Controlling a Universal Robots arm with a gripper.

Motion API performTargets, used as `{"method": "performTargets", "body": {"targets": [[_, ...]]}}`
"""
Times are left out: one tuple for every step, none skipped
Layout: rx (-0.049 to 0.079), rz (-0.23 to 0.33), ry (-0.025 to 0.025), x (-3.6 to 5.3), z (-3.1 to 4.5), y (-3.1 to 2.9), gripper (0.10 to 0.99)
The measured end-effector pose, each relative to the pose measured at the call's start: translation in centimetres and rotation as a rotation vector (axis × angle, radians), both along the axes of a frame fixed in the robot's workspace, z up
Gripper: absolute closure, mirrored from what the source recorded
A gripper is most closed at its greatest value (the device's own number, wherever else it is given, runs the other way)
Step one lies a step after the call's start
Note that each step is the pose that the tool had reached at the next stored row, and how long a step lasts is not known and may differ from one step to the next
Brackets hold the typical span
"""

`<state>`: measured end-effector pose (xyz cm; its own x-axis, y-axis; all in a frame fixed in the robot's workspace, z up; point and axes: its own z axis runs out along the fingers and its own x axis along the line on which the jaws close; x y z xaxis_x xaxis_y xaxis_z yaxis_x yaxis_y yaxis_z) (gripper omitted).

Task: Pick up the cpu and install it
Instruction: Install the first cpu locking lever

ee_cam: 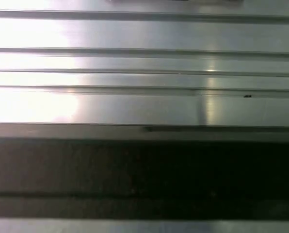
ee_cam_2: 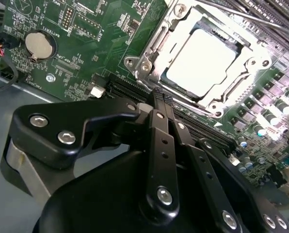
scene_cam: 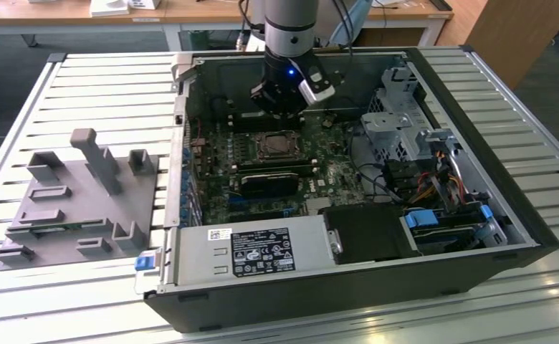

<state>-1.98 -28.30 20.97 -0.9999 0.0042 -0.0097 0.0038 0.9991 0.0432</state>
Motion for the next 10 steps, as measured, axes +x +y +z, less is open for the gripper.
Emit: {"method": "performTargets", "body": {"targets": [[0.000, 0.000, 0.0000, 0.00, 0.00, 0.00, 0.980], [0.000, 0.000, 0.0000, 0.01, 0.00, -0.04, 0.980], [0.000, 0.000, 0.0001, 0.01, 0.01, -0.10, 0.980], [0.000, 0.000, 0.0001, 0.02, 0.01, -0.17, 0.980], [0.000, 0.000, 0.0001, 0.02, 0.00, -0.25, 0.980], [0.000, 0.000, 0.0001, 0.03, 0.00, -0.31, 0.980], [0.000, 0.000, 0.0001, 0.04, 0.00, -0.38, 0.980], [0.000, 0.000, 0.0001, 0.04, -0.01, -0.45, 0.980], [0.000, 0.000, 0.0001, 0.05, -0.01, -0.49, 0.980], [0.000, 0.000, 0.0001, 0.07, -0.01, -0.53, 0.980]]}}
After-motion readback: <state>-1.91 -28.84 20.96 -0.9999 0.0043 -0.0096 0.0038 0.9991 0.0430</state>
